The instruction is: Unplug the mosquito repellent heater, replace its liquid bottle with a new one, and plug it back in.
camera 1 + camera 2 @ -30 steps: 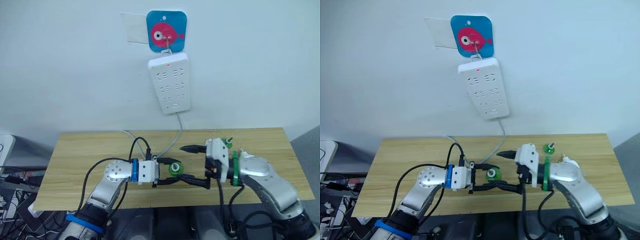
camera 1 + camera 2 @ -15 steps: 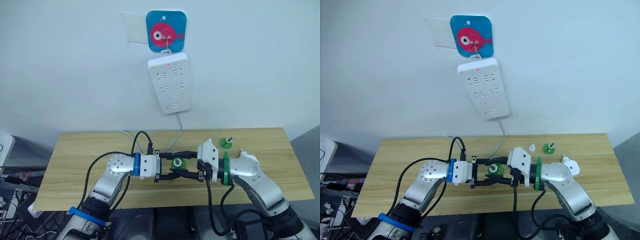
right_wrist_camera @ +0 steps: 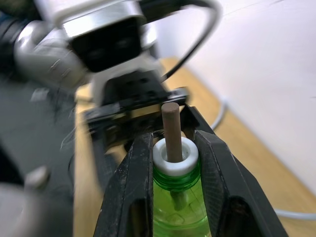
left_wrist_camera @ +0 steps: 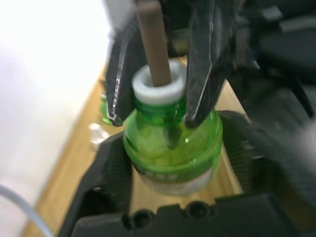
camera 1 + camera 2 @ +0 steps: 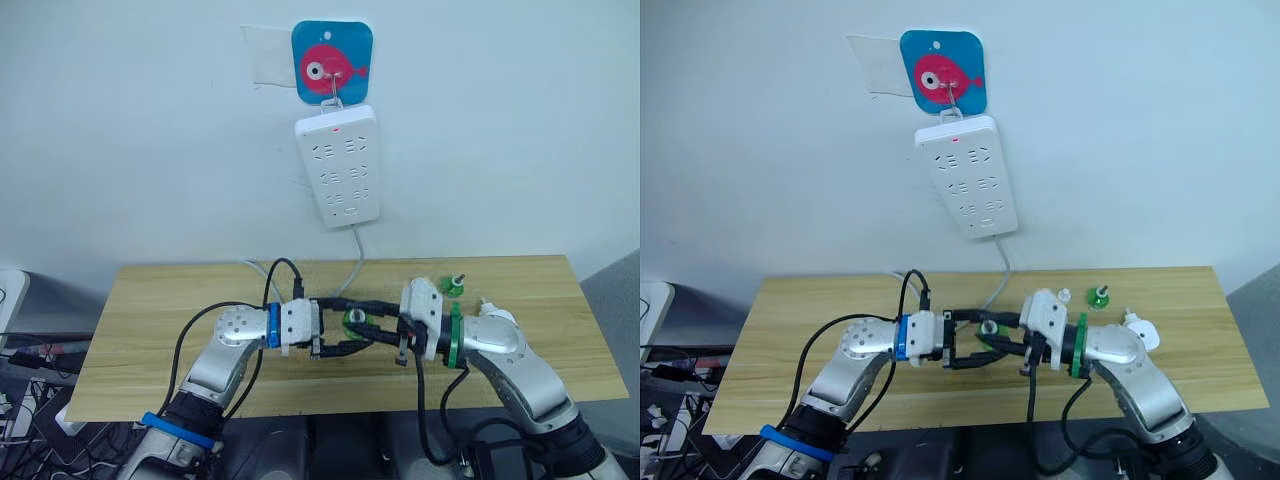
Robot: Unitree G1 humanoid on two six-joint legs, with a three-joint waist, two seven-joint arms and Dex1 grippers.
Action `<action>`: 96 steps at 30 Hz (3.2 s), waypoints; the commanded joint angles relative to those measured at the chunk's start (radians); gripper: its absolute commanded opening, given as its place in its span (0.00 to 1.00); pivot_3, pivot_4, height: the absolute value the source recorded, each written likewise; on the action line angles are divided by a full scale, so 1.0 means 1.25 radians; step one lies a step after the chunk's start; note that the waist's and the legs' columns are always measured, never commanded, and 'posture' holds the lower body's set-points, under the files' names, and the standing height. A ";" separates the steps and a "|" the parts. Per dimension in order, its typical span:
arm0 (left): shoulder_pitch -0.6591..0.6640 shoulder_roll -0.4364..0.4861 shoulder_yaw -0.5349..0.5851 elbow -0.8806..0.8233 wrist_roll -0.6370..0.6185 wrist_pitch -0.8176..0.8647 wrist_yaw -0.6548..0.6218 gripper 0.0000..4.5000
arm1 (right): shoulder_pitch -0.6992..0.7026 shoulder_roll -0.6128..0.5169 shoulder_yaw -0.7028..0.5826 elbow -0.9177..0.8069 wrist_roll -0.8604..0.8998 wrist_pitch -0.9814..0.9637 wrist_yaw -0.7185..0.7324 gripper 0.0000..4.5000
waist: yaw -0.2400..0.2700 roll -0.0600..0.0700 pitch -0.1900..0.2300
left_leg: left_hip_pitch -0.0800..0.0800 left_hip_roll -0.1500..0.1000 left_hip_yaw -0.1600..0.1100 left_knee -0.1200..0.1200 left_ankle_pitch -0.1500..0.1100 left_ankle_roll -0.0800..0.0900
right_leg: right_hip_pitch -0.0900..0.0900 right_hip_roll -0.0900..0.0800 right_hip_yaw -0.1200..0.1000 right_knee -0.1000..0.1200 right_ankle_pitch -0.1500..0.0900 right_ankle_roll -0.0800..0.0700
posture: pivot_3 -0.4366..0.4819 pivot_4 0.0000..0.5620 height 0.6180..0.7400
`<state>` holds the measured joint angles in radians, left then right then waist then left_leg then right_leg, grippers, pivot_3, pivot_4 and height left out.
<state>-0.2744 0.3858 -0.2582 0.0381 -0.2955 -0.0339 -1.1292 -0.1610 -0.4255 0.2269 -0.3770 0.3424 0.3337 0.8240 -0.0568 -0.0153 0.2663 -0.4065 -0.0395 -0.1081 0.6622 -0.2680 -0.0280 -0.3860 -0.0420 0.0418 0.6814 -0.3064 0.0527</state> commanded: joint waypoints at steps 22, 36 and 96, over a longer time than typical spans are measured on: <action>0.101 -0.202 -0.033 -0.036 0.204 -0.247 0.402 1.00 | 0.036 0.273 -0.414 -0.042 1.073 0.435 -1.042 0.19 | -0.007 0.000 0.000 | -0.002 0.000 0.001 -0.001 0.000 0.001 | -0.001 0.000 0.001 0.000 0.000 0.000 | 0.40 0.49 1.00; 0.093 -0.247 -0.028 -0.054 0.028 -0.086 0.343 1.00 | 0.062 0.188 -0.332 -0.060 1.154 0.332 -1.034 0.19 | -0.020 0.001 0.000 | -0.003 0.000 0.001 -0.001 0.000 0.001 | -0.002 0.002 0.000 0.000 0.000 0.000 | 0.38 0.45 1.00; 0.044 -0.255 -0.019 0.032 0.073 -0.154 0.357 0.51 | 0.081 0.128 -0.230 -0.090 1.205 0.210 -1.016 0.95 | -0.020 0.001 -0.001 | -0.003 0.000 0.001 0.000 0.000 0.001 | -0.002 0.002 0.000 0.000 0.000 0.000 | 0.36 0.43 1.00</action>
<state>-0.2101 0.0704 -0.2854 0.0902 -0.1974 -0.2077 -0.6715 -0.0602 -0.2572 -0.0556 -0.4488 1.8444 0.5967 -0.4624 -0.0823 -0.0139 0.2652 -0.4101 -0.0393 -0.1064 0.6622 -0.2676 -0.0269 -0.3881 -0.0397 0.0415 0.6820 -0.3064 0.0525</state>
